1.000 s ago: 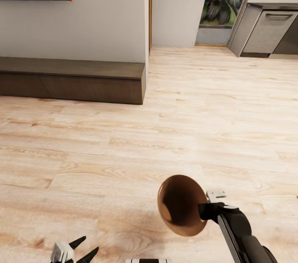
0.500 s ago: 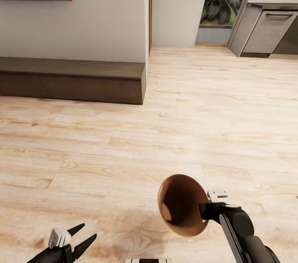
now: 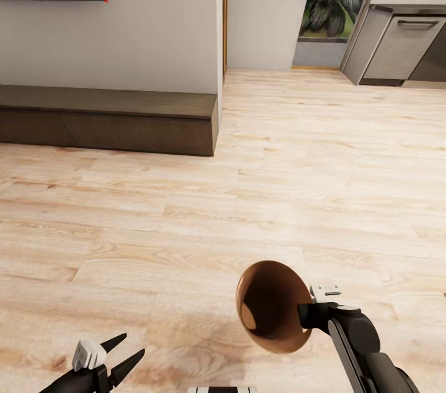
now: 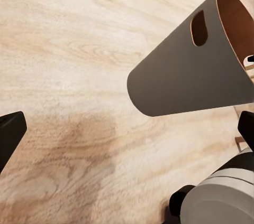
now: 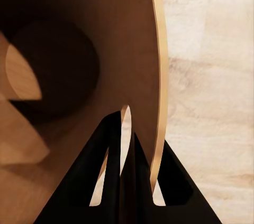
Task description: Put the three can of soda from the living room inside the tash can in the kitchen.
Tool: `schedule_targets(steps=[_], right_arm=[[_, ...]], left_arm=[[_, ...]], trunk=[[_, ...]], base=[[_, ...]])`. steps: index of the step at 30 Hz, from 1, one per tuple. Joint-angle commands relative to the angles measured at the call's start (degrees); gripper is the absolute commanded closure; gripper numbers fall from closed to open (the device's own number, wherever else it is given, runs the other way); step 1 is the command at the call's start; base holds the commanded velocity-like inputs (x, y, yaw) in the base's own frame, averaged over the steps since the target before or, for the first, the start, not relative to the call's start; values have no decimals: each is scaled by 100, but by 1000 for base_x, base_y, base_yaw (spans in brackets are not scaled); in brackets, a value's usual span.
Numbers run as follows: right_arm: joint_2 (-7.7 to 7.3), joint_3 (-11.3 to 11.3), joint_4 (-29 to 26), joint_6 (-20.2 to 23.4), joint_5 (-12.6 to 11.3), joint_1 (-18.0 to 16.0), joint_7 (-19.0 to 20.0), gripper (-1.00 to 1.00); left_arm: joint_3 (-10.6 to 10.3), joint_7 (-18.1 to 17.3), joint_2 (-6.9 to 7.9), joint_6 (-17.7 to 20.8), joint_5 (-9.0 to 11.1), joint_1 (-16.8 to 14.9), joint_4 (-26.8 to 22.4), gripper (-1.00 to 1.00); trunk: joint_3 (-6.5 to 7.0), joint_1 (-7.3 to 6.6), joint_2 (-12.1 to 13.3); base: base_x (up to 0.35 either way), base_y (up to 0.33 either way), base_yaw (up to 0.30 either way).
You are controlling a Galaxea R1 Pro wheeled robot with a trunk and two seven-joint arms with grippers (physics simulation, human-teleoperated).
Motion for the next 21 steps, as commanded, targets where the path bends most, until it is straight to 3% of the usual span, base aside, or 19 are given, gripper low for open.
schedule_targets(steps=[1, 21], right_arm=[[1, 0, -1, -1, -97, -1, 27, 100], [3, 17, -1, -1, -97, -1, 27, 100]], left_arm=[[0, 0, 0, 0, 0, 0, 0, -100], [2, 0, 0, -3, 0, 0, 0, -100]], trunk=[[0, 0, 0], [0, 0, 0]], base=[[0, 0, 0], [0, 0, 0]])
